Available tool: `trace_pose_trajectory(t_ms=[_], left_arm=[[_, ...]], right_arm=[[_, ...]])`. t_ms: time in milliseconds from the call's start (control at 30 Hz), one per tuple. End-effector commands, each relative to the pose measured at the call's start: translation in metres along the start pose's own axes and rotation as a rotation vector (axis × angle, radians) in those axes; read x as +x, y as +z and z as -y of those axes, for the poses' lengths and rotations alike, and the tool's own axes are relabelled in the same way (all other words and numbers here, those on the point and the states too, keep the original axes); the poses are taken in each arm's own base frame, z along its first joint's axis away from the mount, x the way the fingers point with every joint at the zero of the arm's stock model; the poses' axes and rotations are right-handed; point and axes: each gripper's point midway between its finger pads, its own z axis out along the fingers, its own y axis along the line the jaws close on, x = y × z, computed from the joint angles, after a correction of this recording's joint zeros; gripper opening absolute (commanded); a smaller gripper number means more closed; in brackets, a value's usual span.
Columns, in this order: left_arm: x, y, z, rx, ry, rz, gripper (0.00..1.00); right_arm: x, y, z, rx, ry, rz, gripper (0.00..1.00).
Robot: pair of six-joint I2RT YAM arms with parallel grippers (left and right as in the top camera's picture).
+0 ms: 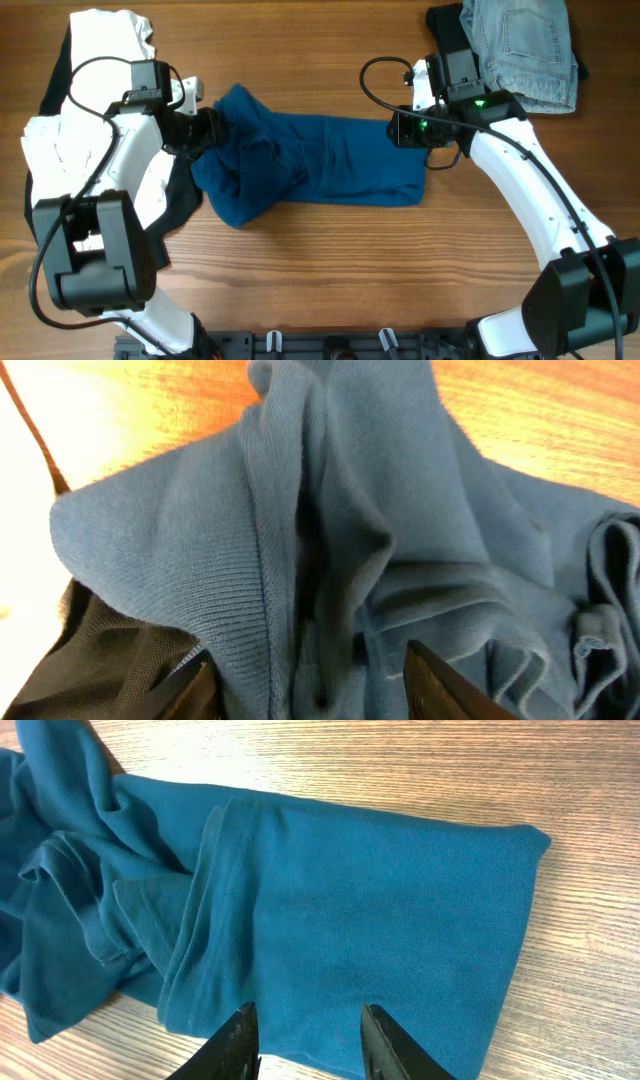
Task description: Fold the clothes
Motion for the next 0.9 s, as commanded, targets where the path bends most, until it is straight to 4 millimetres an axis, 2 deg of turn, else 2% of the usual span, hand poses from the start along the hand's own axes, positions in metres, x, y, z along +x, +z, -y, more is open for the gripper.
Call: trace_pose_trajectory(t_ms=[0, 100, 200, 267, 333, 367, 533, 567, 633, 767, 867], left_arm=[[0.003, 0.009, -0.001, -0.001, 0.004, -0.028, 0.50], [0.003, 0.011, -0.002, -0.001, 0.005, -0.028, 0.37], [0.007, 0.021, 0.001, 0.002, 0.013, -0.048, 0.24], [0.011, 0.028, 0.005, 0.004, 0.024, -0.067, 0.04], [0.008, 0.026, 0.011, 0.009, 0.038, -0.056, 0.04], [0.004, 0.020, 0.013, 0.010, 0.041, -0.043, 0.04], [-0.020, -0.027, 0.039, 0.025, 0.050, 0.031, 0.04], [-0.021, -0.032, 0.042, 0.017, 0.057, 0.034, 0.04], [-0.017, -0.039, 0.046, -0.012, 0.070, 0.020, 0.04], [-0.010, -0.061, 0.043, -0.087, 0.072, 0.005, 0.04], [-0.014, -0.087, 0.034, -0.164, 0.066, 0.036, 0.04]], right_arm=[[0.003, 0.002, 0.001, 0.003, 0.008, -0.010, 0.35], [0.003, 0.002, 0.001, 0.003, 0.007, -0.009, 0.36], [0.003, 0.002, 0.001, 0.003, 0.007, -0.009, 0.38], [0.005, 0.002, 0.000, 0.000, 0.009, -0.015, 0.38], [0.008, 0.005, -0.002, -0.020, 0.010, -0.029, 0.36], [0.011, 0.009, -0.002, -0.029, 0.012, -0.035, 0.31], [0.031, 0.037, -0.001, -0.069, 0.033, -0.113, 0.21], [0.034, 0.042, 0.001, -0.065, 0.041, -0.129, 0.18], [0.038, 0.050, 0.004, -0.059, 0.049, -0.151, 0.05], [0.052, 0.073, 0.014, -0.043, 0.086, -0.223, 0.04], [0.050, 0.081, 0.020, -0.069, 0.120, -0.229, 0.04]])
